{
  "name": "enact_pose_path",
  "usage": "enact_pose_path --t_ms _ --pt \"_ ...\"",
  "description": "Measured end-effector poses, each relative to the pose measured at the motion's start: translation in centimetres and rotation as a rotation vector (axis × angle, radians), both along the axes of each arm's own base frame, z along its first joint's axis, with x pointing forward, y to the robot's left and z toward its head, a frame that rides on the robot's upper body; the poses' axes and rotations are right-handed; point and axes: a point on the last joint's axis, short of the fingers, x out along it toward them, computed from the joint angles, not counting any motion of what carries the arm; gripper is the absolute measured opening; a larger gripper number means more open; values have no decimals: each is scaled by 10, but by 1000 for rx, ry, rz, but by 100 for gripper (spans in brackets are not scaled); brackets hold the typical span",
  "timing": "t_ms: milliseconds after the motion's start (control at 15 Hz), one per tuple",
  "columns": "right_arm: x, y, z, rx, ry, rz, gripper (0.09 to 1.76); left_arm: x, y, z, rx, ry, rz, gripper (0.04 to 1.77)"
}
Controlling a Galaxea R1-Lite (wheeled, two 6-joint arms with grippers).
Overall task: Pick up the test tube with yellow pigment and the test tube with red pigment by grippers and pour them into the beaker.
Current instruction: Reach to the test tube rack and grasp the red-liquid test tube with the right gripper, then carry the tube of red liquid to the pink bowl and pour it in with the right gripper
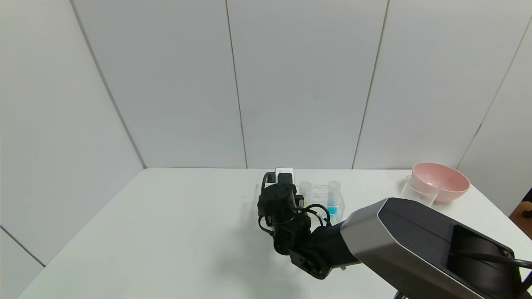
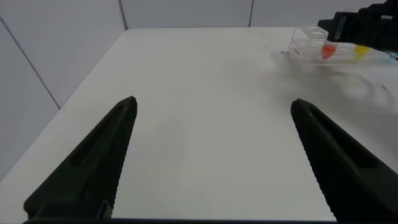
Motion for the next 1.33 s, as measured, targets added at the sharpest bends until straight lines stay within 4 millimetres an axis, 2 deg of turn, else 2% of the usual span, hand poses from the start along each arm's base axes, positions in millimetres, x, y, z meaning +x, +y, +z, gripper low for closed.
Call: enact_pose_path --t_ms 467,600,733,1333 --pt "0 0 0 -3 2 8 78 0 0 0 0 0 0 176" --pt "0 -1 6 -14 -6 12 78 0 0 0 0 0 0 176" --pt "1 -3 14 -23 -22 18 58 0 0 0 0 0 0 176" --pt "3 -11 52 -11 -88 5 58 0 0 0 0 0 0 176"
